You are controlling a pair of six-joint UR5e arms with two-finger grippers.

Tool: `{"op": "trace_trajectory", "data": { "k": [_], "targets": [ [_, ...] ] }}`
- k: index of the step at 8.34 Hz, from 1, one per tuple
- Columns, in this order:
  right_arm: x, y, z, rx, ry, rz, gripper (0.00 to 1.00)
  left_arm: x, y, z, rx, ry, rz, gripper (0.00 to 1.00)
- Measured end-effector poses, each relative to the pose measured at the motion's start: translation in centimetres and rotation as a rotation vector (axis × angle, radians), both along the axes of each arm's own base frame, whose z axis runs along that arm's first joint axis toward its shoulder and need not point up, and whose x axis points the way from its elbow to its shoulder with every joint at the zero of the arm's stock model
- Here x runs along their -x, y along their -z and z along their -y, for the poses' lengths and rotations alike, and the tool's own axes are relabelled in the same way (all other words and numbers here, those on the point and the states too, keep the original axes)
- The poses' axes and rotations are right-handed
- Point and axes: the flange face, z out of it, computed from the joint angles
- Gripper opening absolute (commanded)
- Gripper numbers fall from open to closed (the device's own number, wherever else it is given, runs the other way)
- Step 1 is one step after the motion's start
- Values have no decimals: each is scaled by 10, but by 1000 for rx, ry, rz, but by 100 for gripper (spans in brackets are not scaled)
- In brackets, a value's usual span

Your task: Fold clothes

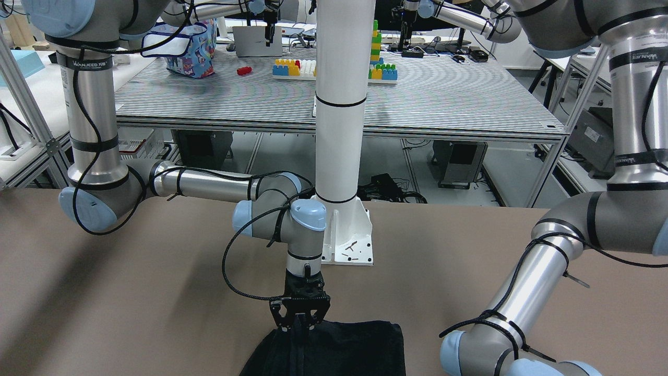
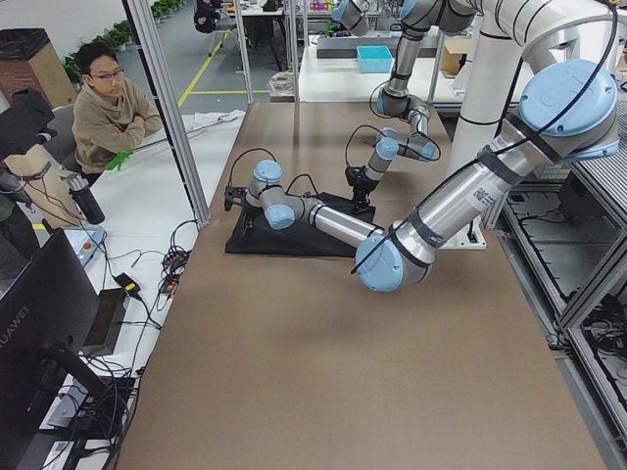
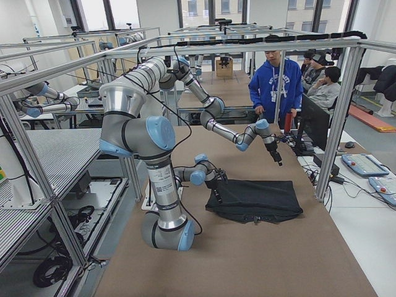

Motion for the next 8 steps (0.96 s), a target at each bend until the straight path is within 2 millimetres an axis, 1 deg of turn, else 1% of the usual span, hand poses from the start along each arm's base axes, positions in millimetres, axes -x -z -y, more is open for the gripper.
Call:
{"op": "trace_trajectory", "data": {
  "k": [1,2,3,5,8],
  "targets": [
    [7,-1,-10,-13,5,-16,35,1,0,-1,-1,2,-3,100],
    [12,-2,-18,-23,10,-28,18,3,-2,-4,-1,2,-5,100],
    [15,-3,-24,-28,15,-33,6,4,-5,-6,0,3,-4,100],
    [17,-5,-28,-32,26,-41,0,5,-11,-7,4,3,-2,100],
    [16,-6,-29,-32,33,-44,0,6,-17,-8,10,3,1,100]
  ]
}}
